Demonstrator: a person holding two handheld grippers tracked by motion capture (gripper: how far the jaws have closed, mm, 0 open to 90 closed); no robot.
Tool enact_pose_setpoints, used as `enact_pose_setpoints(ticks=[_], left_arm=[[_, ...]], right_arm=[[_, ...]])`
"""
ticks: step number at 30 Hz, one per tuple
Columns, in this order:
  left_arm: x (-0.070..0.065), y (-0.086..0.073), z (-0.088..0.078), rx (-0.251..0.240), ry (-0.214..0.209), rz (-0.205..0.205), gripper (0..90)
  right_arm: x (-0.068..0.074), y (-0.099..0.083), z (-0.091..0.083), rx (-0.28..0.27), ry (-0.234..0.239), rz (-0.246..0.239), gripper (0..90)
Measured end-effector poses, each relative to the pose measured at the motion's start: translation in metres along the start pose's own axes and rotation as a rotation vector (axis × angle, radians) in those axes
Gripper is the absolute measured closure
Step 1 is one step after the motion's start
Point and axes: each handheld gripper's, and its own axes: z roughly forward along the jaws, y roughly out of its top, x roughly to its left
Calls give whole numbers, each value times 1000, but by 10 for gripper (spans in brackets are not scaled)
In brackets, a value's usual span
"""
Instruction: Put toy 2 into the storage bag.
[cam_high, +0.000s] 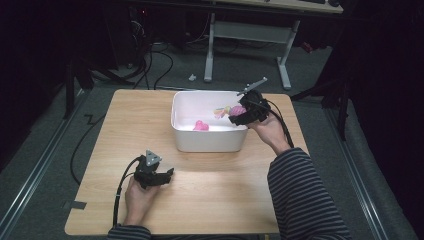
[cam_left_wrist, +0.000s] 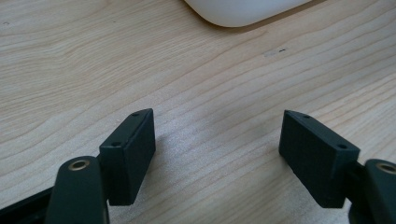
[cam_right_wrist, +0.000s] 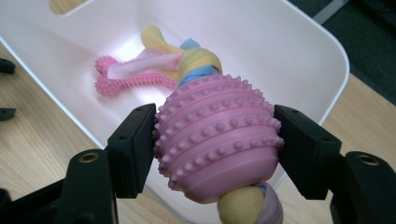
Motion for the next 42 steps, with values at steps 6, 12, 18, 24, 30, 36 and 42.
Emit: enact_pose_setpoints(ticks=[6, 12, 18, 24, 30, 36, 42], left_arm=[[0, 0, 0, 0, 0, 0, 274], [0, 0, 0, 0, -1, 1, 274], [0, 0, 0, 0, 0, 0, 274], [0, 0, 0, 0, 0, 1, 274], [0, 0, 0, 0, 0, 0, 274], [0, 0, 0, -1, 1, 1, 273], [0, 0, 0, 0, 1, 1, 273]], right_arm=[[0, 0, 13, 69, -6, 2, 337], [-1, 0, 26, 136, -6, 11, 336], [1, -2, 36, 193, -5, 6, 333], [1, -4, 40, 201, 3, 23, 322], [1, -5, 37, 180, 15, 47, 307], [-2, -9, 34, 133, 26, 34, 308], [-5, -17, 21, 51, 28, 46, 322]])
